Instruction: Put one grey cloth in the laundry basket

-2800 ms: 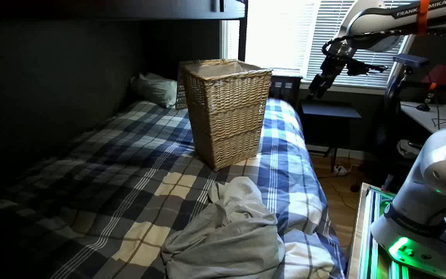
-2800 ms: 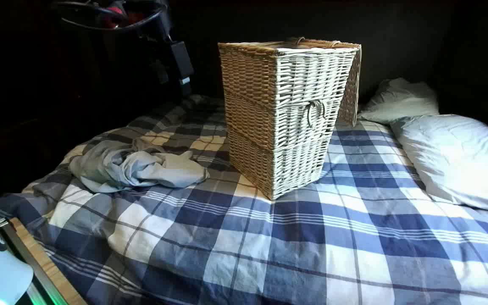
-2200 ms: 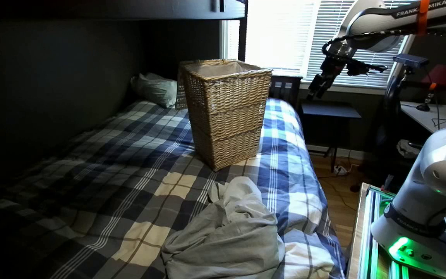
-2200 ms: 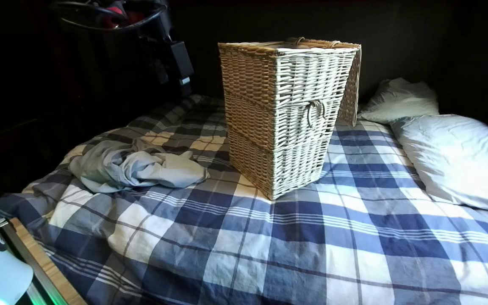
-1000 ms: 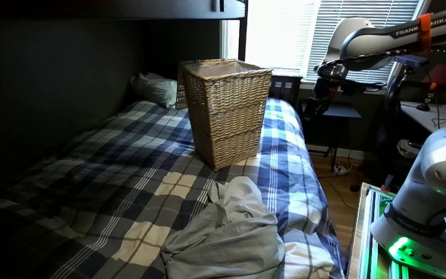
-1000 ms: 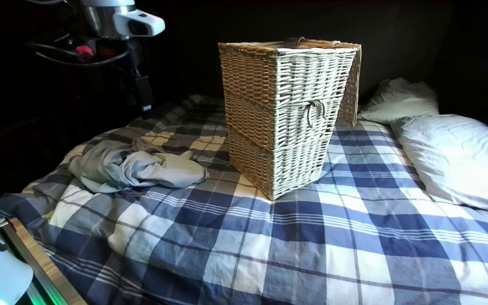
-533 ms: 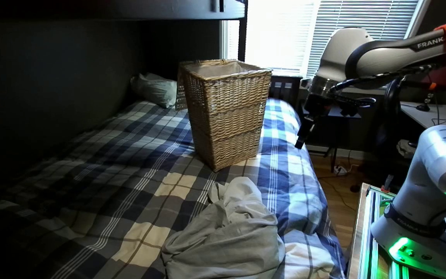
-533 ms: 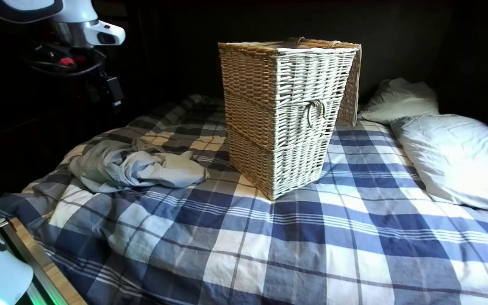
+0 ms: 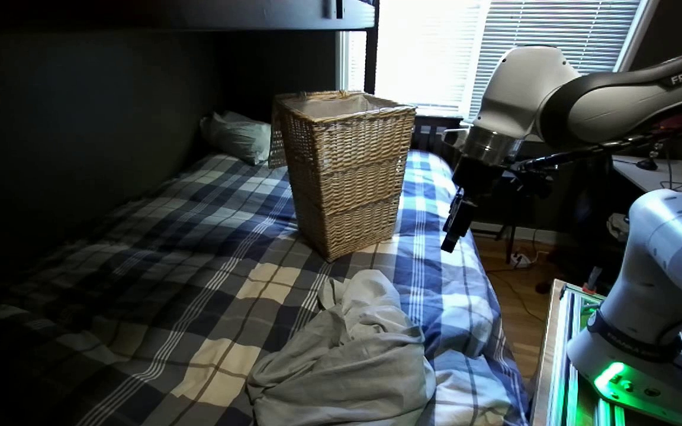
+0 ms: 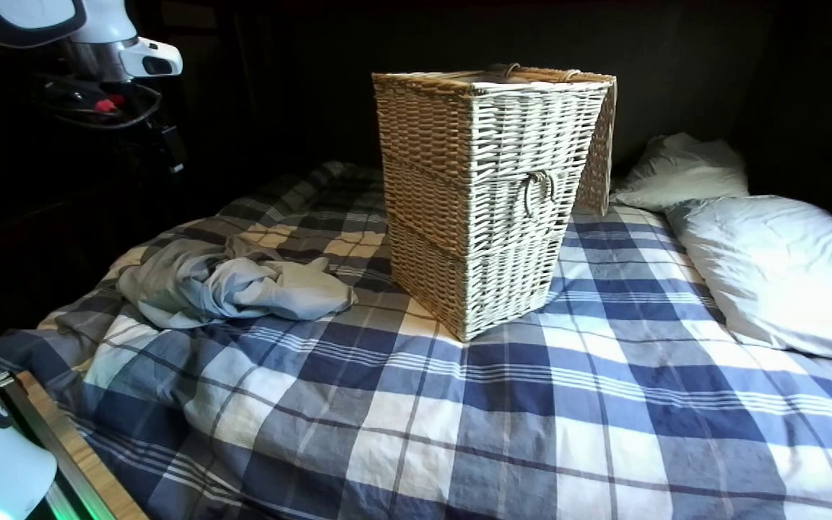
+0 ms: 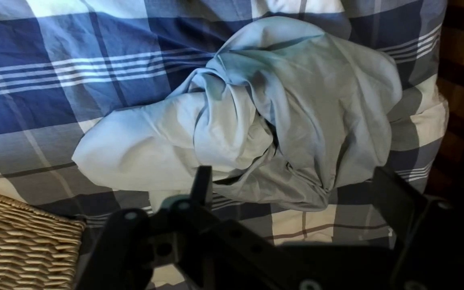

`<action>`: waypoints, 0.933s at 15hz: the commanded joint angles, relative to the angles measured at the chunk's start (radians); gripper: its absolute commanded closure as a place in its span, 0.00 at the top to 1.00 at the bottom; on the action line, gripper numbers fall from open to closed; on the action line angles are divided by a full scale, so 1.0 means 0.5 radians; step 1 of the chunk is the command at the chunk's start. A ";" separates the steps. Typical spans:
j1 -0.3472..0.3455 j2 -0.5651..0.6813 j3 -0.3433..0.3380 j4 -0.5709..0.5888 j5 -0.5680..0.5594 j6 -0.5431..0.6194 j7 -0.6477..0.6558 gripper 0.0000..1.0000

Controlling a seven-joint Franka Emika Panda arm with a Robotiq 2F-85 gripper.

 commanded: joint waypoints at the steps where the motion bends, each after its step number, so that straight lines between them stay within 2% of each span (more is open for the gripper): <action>1: -0.010 -0.001 0.009 0.005 0.007 -0.009 -0.006 1.00; 3: 0.013 0.049 0.026 0.024 -0.022 -0.033 -0.050 1.00; 9: 0.246 0.417 0.153 0.049 0.005 0.134 -0.304 1.00; 11: 0.260 0.559 0.219 0.056 -0.046 0.285 -0.301 1.00; 14: 0.192 0.808 0.352 0.080 -0.259 0.529 -0.216 1.00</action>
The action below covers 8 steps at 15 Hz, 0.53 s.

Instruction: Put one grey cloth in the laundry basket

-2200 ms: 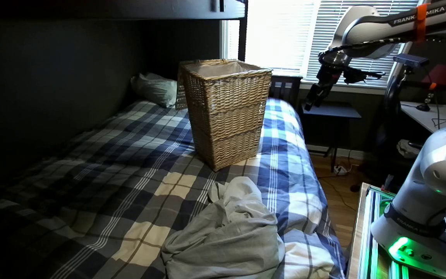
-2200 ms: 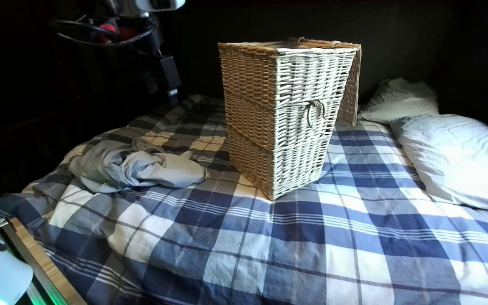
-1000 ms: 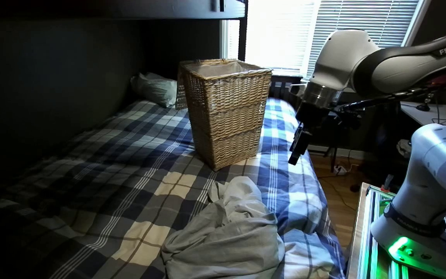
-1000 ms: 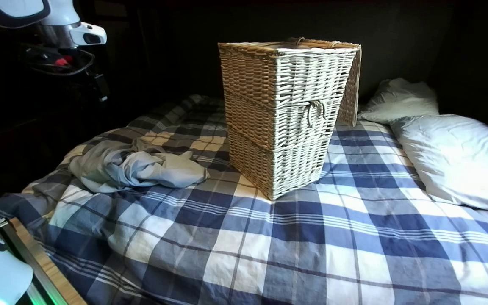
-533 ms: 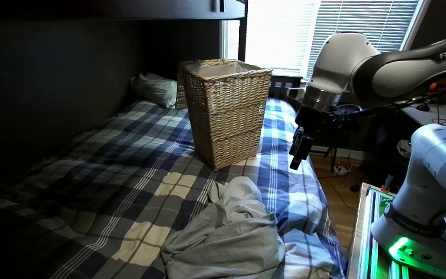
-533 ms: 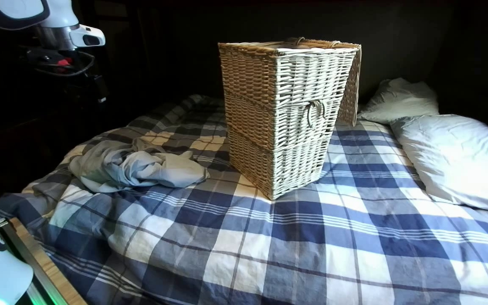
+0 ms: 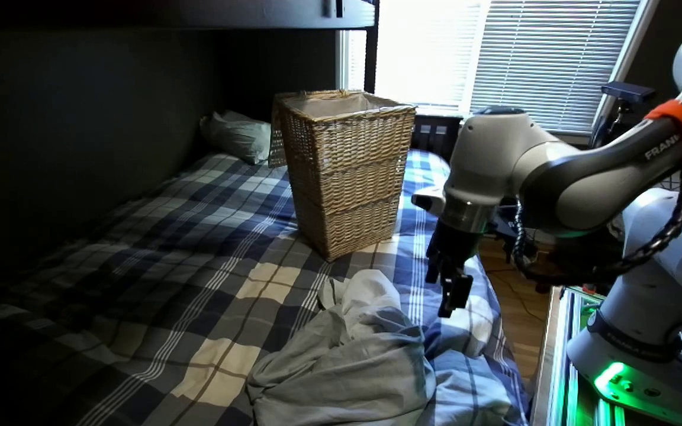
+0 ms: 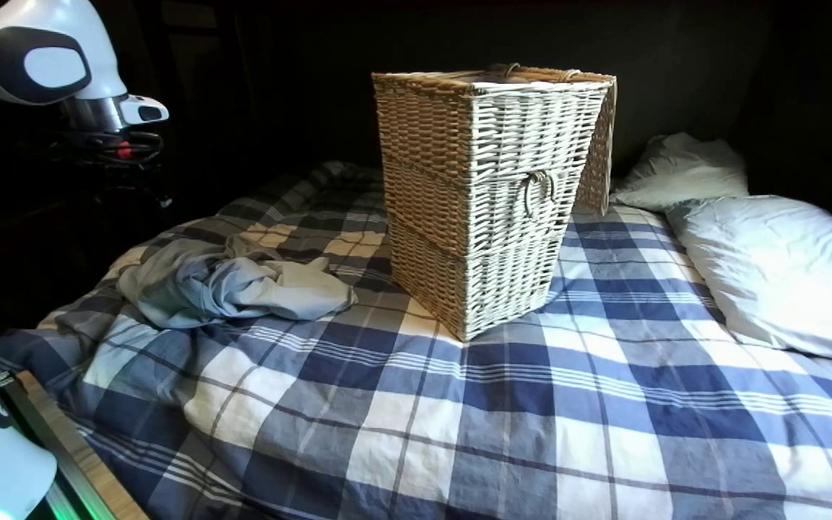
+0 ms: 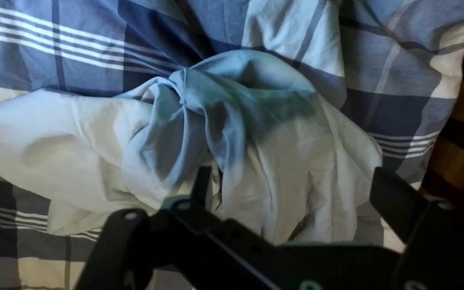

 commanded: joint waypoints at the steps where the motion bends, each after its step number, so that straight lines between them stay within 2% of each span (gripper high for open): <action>1: -0.074 0.344 0.125 0.085 -0.254 0.234 0.060 1.00; 8: -0.178 0.840 0.203 0.269 -0.728 0.543 0.149 1.00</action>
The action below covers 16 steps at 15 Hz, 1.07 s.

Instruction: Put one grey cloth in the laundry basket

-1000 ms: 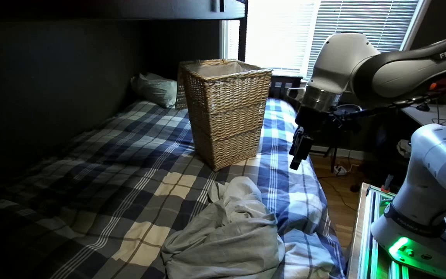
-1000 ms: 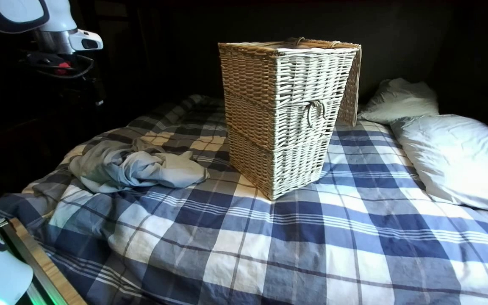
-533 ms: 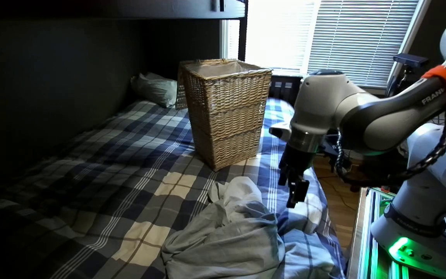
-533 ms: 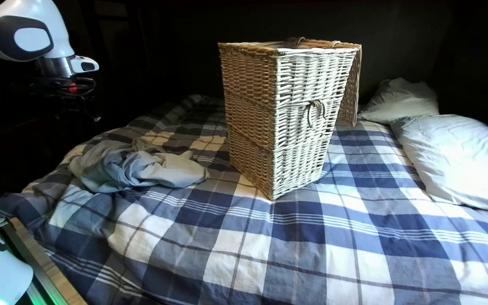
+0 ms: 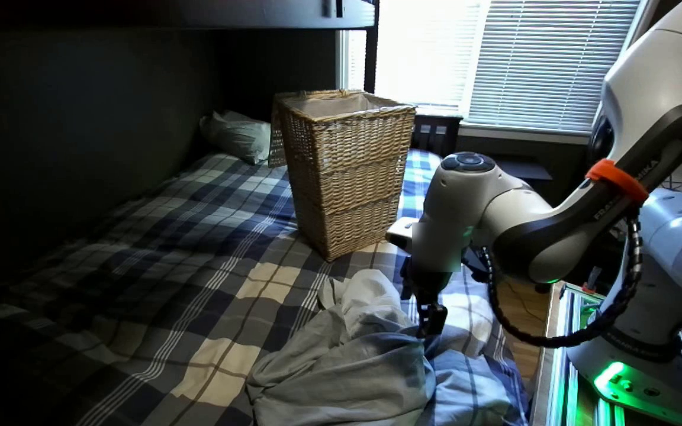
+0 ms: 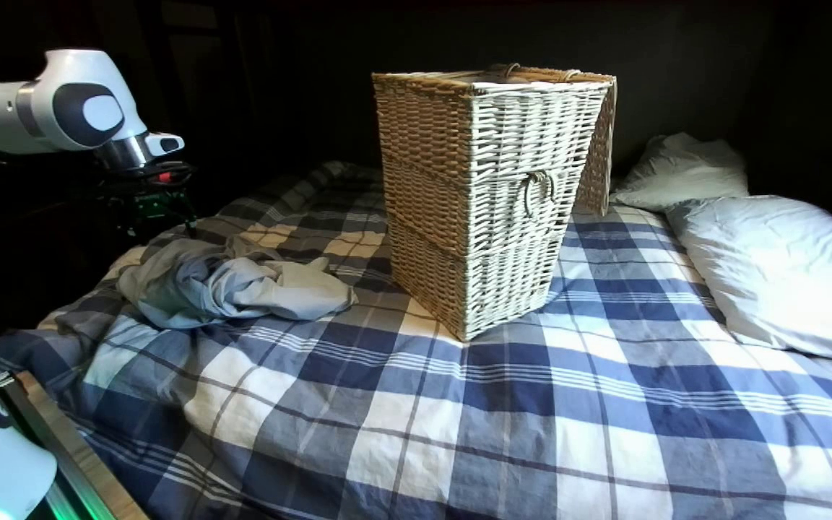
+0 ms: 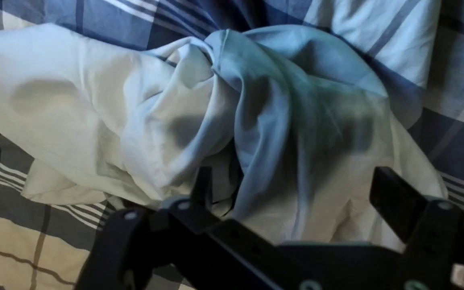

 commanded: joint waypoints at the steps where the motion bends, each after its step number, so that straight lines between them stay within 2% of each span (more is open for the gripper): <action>1: -0.042 0.303 0.036 0.156 -0.165 0.101 0.010 1.00; 5: -0.032 0.540 0.041 0.265 -0.234 0.171 -0.029 1.00; 9: -0.010 0.700 0.007 0.334 -0.445 0.217 0.011 1.00; 10: -0.018 0.736 0.025 0.347 -0.415 0.220 -0.026 0.82; 16: -0.072 0.822 0.152 0.419 -0.195 0.065 -0.152 0.35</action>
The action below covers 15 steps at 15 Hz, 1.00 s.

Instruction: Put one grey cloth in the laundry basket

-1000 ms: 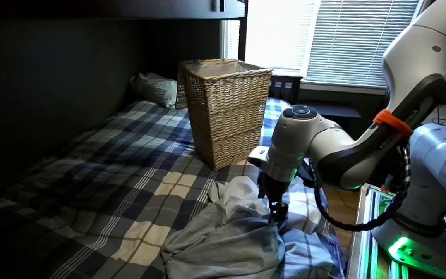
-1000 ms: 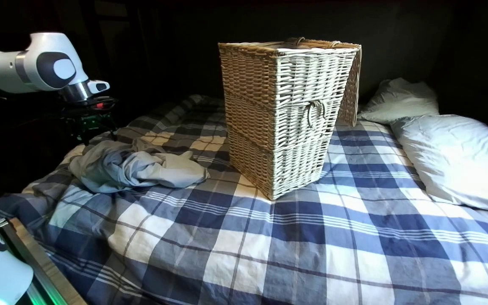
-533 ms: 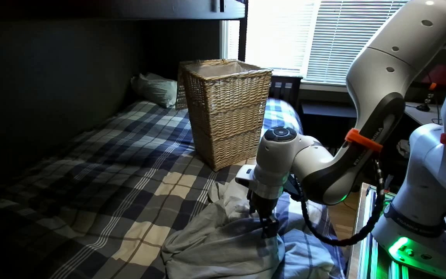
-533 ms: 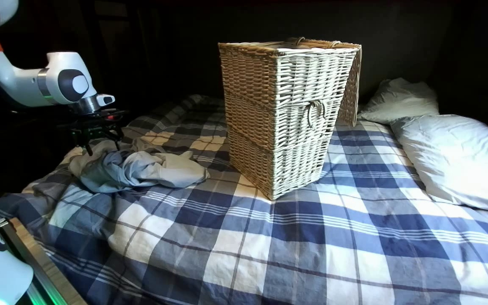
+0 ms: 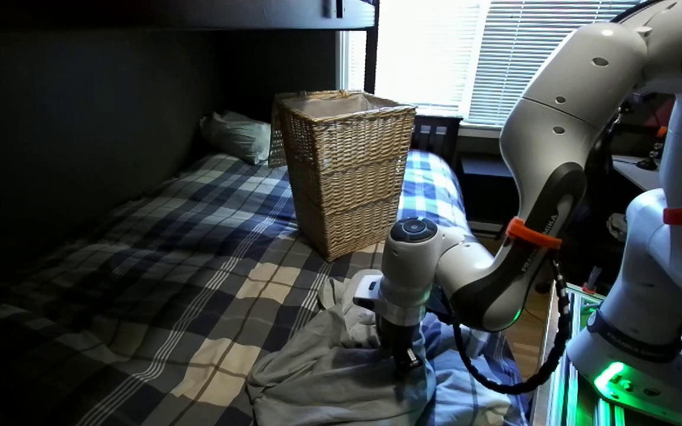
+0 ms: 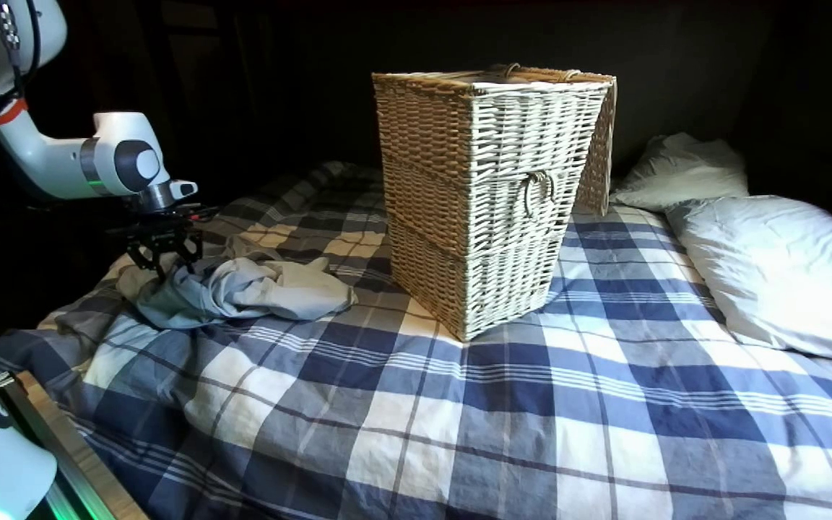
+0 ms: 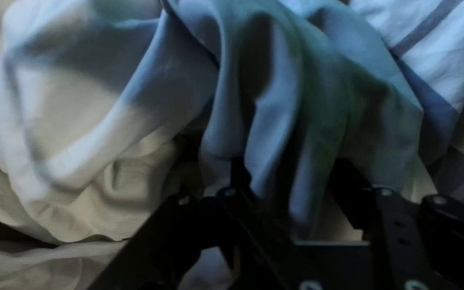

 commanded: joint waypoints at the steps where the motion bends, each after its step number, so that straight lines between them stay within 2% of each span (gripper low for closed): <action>1: -0.055 0.029 0.110 0.073 0.165 -0.166 -0.086 0.27; 4: -0.094 -0.025 0.186 0.129 0.367 -0.389 -0.142 0.05; 5: -0.104 -0.044 0.198 0.147 0.424 -0.464 -0.161 0.00; 11: -0.152 -0.142 0.207 0.262 0.704 -0.835 -0.309 0.01; 15: -0.226 -0.361 0.162 0.453 0.984 -1.276 -0.453 0.01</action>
